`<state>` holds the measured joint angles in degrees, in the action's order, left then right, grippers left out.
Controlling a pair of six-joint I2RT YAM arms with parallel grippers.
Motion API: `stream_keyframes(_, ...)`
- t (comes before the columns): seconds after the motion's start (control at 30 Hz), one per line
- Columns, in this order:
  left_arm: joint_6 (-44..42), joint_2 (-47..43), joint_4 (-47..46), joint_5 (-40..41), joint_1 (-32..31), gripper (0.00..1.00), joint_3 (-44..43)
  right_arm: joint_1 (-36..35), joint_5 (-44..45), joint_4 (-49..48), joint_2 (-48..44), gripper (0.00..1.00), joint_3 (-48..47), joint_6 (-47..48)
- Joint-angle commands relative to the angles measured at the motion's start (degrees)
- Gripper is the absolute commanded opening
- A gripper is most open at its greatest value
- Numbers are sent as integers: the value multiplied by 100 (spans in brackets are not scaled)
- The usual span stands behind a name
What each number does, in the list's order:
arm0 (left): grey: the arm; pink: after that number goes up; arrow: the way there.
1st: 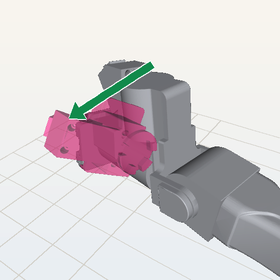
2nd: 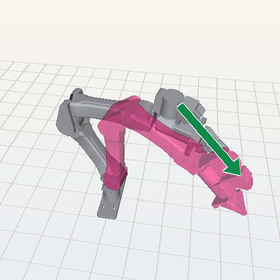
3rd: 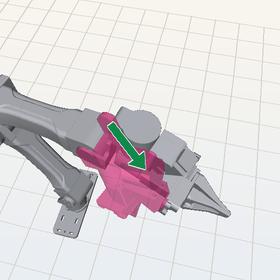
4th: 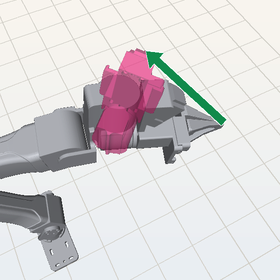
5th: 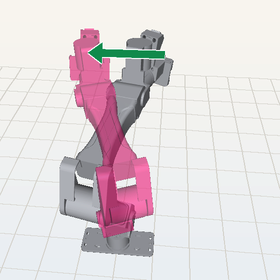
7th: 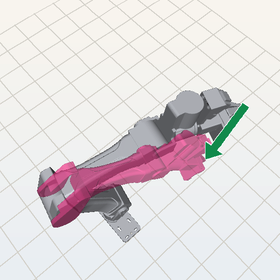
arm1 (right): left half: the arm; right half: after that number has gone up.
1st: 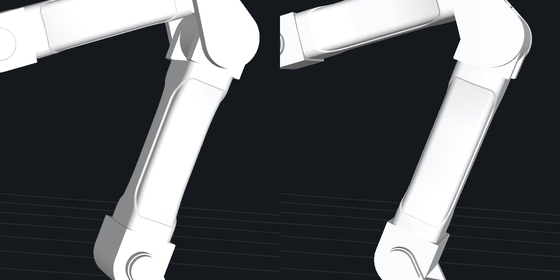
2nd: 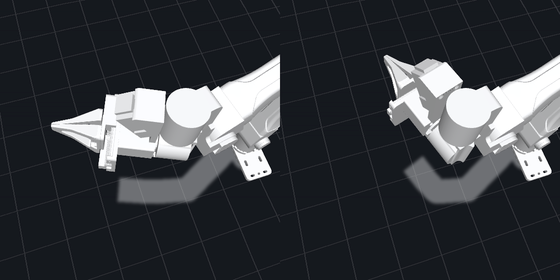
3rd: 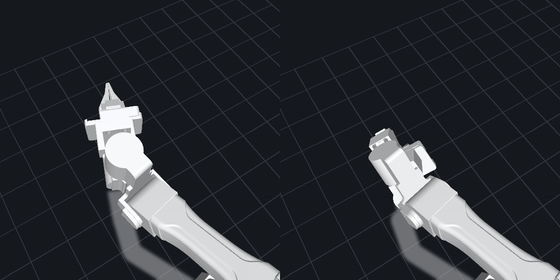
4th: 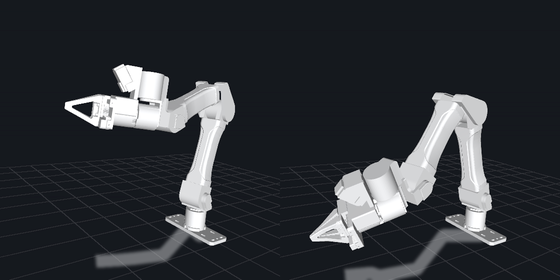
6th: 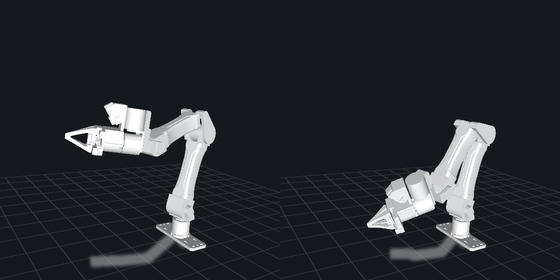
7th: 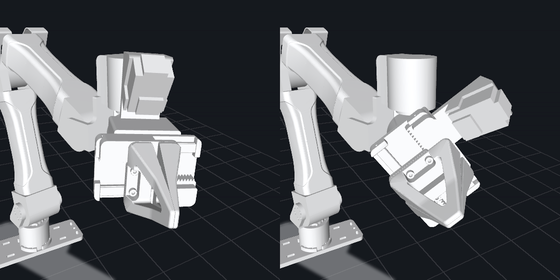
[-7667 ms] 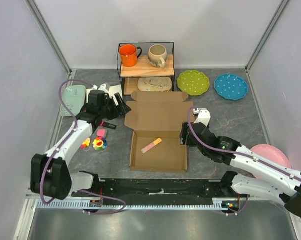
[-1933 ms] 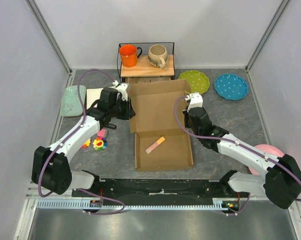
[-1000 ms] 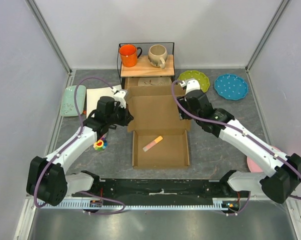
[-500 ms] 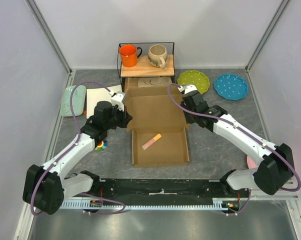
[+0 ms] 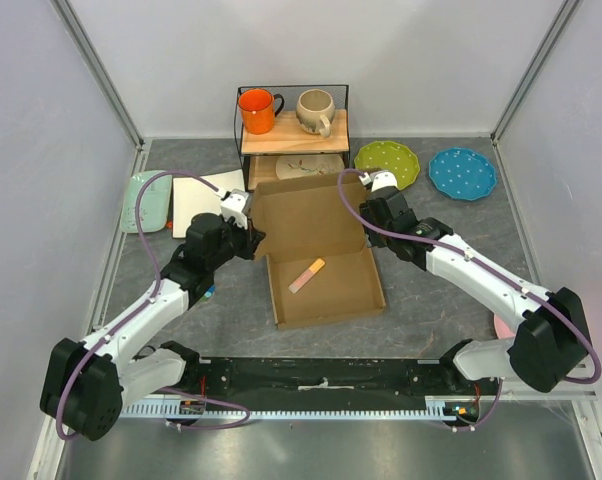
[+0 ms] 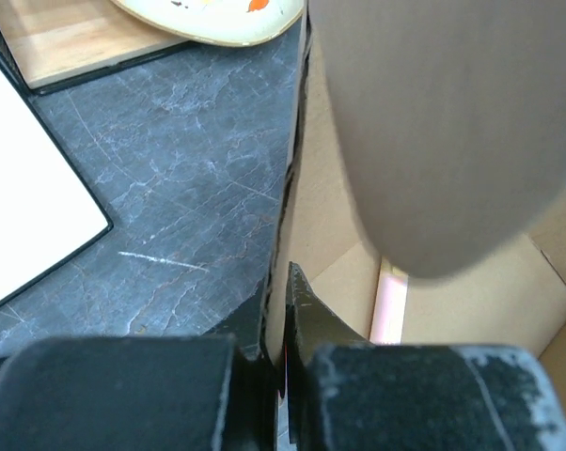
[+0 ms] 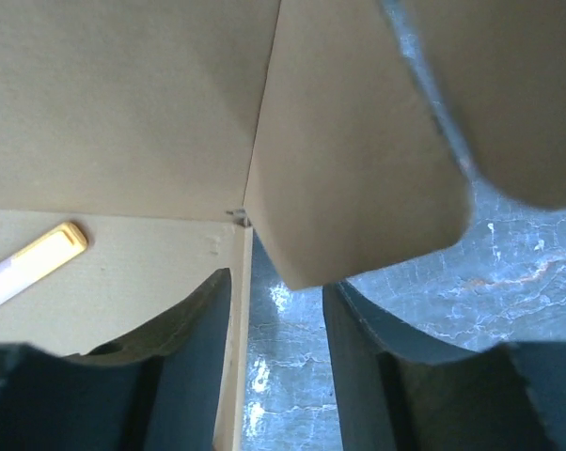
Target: Fold the paper box
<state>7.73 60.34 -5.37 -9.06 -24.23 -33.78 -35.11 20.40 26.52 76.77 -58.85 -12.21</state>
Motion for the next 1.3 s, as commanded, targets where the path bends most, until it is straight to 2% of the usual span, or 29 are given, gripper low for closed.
stream_keyframes(0.0,-359,-127,-720,54,-29,2,-23,-13,332,-112,-22,54,-206,139)
stream_keyframes(0.13,-403,-66,-694,-26,-29,2,-50,4,429,-217,92,54,-241,192)
stream_keyframes(0.33,-430,-48,-597,-105,-29,2,-50,13,587,-710,-162,48,84,96)
stream_keyframes(0.43,-439,30,-458,-184,-29,2,-102,22,632,-719,-583,55,242,8)
stream_keyframes(0.47,-456,153,-378,-340,-29,2,-207,13,605,-710,-698,62,269,-18)
stream_keyframes(0.57,-448,373,-115,-535,-29,2,-374,13,474,-473,-1076,71,304,-54)
stream_keyframes(0.7,-474,557,97,-684,-29,2,-507,83,465,-78,-1427,75,322,-98)
stream_keyframes(0.87,-632,769,264,-1044,-29,2,-726,531,-131,221,-1384,78,225,-142)
stream_keyframes(0.97,-711,839,273,-1290,-29,2,-805,769,-378,187,-1358,79,207,-159)
stream_keyframes(1.27,-992,1015,405,-1747,-29,2,-858,901,-493,64,-928,80,102,-142)
